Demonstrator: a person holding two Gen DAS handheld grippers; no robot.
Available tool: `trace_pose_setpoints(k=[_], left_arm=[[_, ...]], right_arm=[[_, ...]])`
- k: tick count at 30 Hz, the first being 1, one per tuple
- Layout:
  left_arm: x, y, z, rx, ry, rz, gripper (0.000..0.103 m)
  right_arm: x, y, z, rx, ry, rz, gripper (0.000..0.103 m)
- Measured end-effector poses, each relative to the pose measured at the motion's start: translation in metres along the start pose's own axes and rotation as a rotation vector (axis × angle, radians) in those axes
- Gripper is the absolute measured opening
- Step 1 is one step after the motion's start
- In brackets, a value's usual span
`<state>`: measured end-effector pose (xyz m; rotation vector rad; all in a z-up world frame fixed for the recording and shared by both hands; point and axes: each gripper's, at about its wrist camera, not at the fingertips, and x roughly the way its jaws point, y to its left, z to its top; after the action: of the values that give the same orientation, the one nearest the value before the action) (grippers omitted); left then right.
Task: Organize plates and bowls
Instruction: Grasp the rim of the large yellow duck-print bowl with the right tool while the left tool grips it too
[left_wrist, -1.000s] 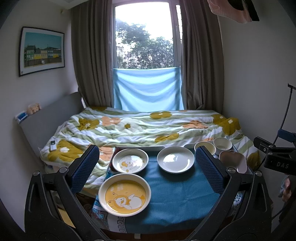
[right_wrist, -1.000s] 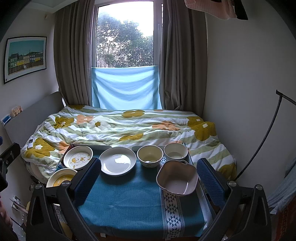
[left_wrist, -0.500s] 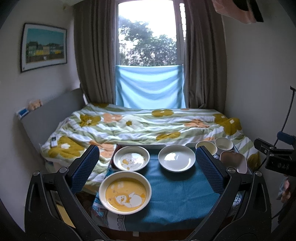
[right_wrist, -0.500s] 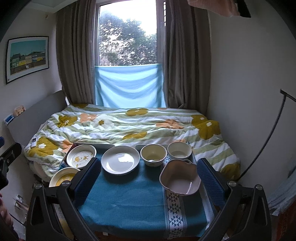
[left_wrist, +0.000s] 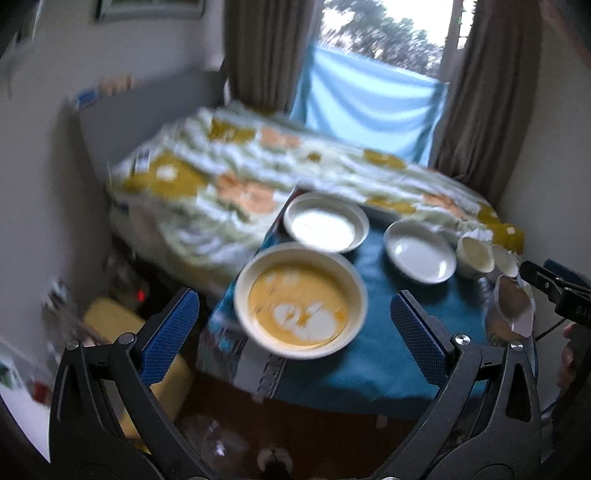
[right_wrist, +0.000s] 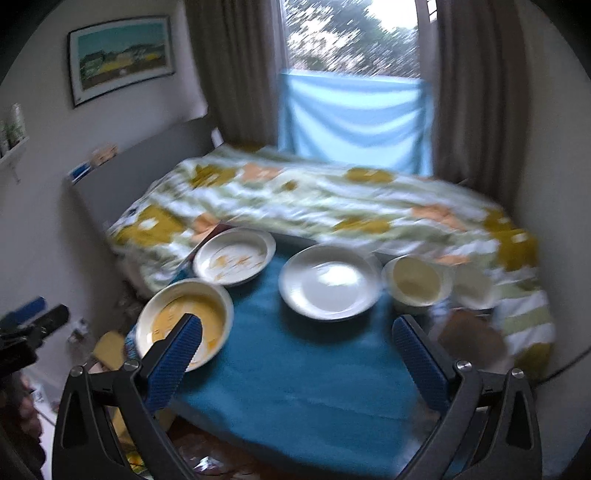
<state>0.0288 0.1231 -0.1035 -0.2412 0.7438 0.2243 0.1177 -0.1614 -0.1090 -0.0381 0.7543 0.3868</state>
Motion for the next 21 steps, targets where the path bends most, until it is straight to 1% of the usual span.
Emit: trace_pose_setpoints(k=[2, 5, 6, 7, 9, 11, 13, 15, 17, 19, 20, 21], left_arm=[[0.031, 0.029, -0.006, -0.060, 0.065, -0.027, 0.102], [0.074, 0.060, -0.016, -0.114, 0.141, -0.064, 0.098], [0.088, 0.066, -0.019, -0.122, 0.170, -0.075, 0.092], [0.101, 0.068, -0.021, -0.126, 0.195, -0.082, 0.084], [0.126, 0.072, -0.025, -0.134, 0.248, -0.104, 0.078], [0.151, 0.078, -0.030, -0.143, 0.294, -0.128, 0.075], [0.172, 0.082, -0.034, -0.136, 0.328, -0.146, 0.071], [0.185, 0.082, -0.034, -0.131, 0.359, -0.158, 0.069], [0.200, 0.083, -0.035, -0.133, 0.392, -0.168, 0.069], [0.209, 0.085, -0.035, -0.136, 0.414, -0.180, 0.069], [0.214, 0.088, -0.034, -0.130, 0.424, -0.184, 0.068], [0.218, 0.087, -0.033, -0.123, 0.433, -0.186, 0.065]], right_arm=[[0.032, 0.012, 0.000, -0.014, 0.040, 0.040, 0.103], [0.079, 0.028, -0.001, -0.020, 0.110, 0.086, 0.103], [0.098, 0.035, -0.003, -0.018, 0.143, 0.101, 0.103], [0.111, 0.038, -0.003, -0.014, 0.168, 0.111, 0.103], [0.140, 0.048, -0.005, -0.007, 0.222, 0.132, 0.103], [0.168, 0.058, -0.009, -0.012, 0.276, 0.152, 0.102], [0.190, 0.068, -0.012, -0.022, 0.318, 0.169, 0.098], [0.210, 0.075, -0.016, -0.030, 0.359, 0.183, 0.092], [0.229, 0.079, -0.019, -0.037, 0.397, 0.177, 0.083], [0.243, 0.079, -0.022, -0.022, 0.432, 0.178, 0.069], [0.248, 0.079, -0.023, -0.008, 0.445, 0.186, 0.067], [0.252, 0.078, -0.024, -0.003, 0.458, 0.188, 0.063]])
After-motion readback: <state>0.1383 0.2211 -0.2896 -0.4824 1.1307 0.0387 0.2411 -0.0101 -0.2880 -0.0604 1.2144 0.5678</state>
